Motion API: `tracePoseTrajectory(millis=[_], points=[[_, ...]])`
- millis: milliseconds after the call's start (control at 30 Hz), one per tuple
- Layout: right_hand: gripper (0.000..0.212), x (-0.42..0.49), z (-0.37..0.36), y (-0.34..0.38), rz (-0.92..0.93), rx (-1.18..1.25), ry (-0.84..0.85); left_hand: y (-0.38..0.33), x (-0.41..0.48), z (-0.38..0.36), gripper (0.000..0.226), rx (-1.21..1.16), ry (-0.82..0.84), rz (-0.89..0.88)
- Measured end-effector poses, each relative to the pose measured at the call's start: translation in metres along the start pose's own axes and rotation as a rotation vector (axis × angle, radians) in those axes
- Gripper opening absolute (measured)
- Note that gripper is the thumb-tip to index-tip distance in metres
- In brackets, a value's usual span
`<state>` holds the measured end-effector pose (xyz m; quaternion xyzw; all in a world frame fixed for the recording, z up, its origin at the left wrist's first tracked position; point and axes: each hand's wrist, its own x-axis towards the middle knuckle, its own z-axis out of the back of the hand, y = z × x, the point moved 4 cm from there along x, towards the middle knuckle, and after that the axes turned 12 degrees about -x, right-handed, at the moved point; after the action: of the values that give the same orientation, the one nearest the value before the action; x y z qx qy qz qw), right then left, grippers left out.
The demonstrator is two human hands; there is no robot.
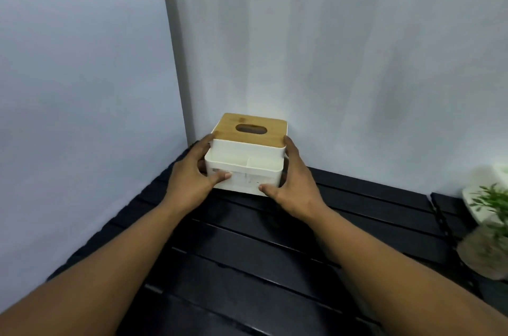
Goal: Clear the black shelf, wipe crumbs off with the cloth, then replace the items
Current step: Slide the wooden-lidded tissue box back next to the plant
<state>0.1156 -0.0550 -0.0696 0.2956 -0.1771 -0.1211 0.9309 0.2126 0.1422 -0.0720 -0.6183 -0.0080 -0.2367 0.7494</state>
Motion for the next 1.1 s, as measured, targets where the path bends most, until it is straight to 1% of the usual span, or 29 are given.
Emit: tracePoseTrajectory(millis=[67,300,500,733,900,1100], points=[[0.111,-0.015,0.02,-0.01,-0.023,-0.013,-0.015,-0.012,-0.01,-0.018,0.083,-0.028,0.007,-0.009],[0.108,-0.089,0.099,-0.074,-0.182,-0.043,-0.097,-0.048,-0.05,-0.118,0.081,-0.115,0.133,-0.011],[0.103,-0.121,0.134,-0.117,-0.262,-0.015,-0.182,-0.068,-0.074,-0.183,0.077,-0.137,0.161,-0.048],[0.096,-0.123,0.149,-0.137,-0.253,0.061,-0.263,-0.075,-0.072,-0.213,0.078,-0.123,0.179,-0.06],[0.097,-0.119,0.143,-0.149,-0.302,0.111,-0.286,-0.076,-0.069,-0.221,0.079,-0.094,0.182,-0.046],[0.093,-0.117,0.137,-0.157,-0.343,0.125,-0.304,-0.076,-0.065,-0.229,0.078,-0.065,0.199,-0.023]])
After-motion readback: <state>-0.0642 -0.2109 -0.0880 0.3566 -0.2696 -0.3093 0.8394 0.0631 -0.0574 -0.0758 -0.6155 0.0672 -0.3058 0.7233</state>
